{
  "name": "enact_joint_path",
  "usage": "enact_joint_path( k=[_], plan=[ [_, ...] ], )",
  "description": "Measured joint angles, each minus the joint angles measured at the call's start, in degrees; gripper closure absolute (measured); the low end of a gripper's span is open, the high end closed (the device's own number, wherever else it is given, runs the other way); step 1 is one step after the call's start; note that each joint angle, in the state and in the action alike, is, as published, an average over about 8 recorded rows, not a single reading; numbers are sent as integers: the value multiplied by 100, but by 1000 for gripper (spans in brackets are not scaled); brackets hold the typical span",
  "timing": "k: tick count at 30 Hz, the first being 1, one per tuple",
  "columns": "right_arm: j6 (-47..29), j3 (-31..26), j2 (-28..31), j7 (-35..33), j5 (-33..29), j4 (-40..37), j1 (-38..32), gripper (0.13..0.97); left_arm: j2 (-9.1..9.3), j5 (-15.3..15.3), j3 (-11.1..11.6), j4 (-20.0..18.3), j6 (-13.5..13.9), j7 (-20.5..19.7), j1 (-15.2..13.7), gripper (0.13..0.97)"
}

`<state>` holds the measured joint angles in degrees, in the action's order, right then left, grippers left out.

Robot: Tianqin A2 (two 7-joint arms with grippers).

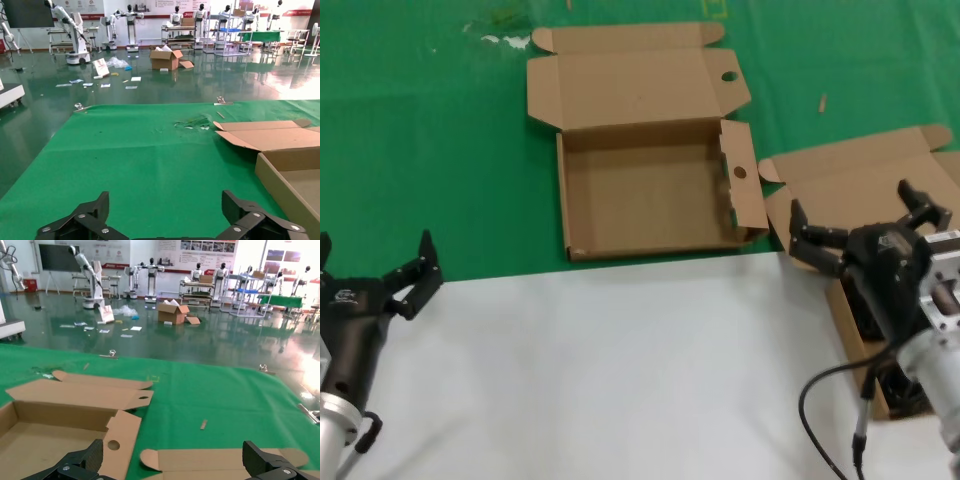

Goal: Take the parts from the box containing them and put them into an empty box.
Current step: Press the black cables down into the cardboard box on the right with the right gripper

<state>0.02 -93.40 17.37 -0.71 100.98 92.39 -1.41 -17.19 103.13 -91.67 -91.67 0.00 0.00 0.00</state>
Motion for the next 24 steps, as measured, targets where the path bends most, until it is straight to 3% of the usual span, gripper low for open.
enact_joint_path(
  k=[6,11,19,24],
  plan=[
    [206,-218,119,-138,31,89,-29,129,0,0,0,0,0,0,0,367],
    [526,-747,620,-390,484,253,-115,129,0,0,0,0,0,0,0,465],
    [589,-2052,2451,-1145,1871,847,-478,129,0,0,0,0,0,0,0,645],
    [-160,-2824,3739,-406,1537,1161,-1069,129,0,0,0,0,0,0,0,761]
  ],
)
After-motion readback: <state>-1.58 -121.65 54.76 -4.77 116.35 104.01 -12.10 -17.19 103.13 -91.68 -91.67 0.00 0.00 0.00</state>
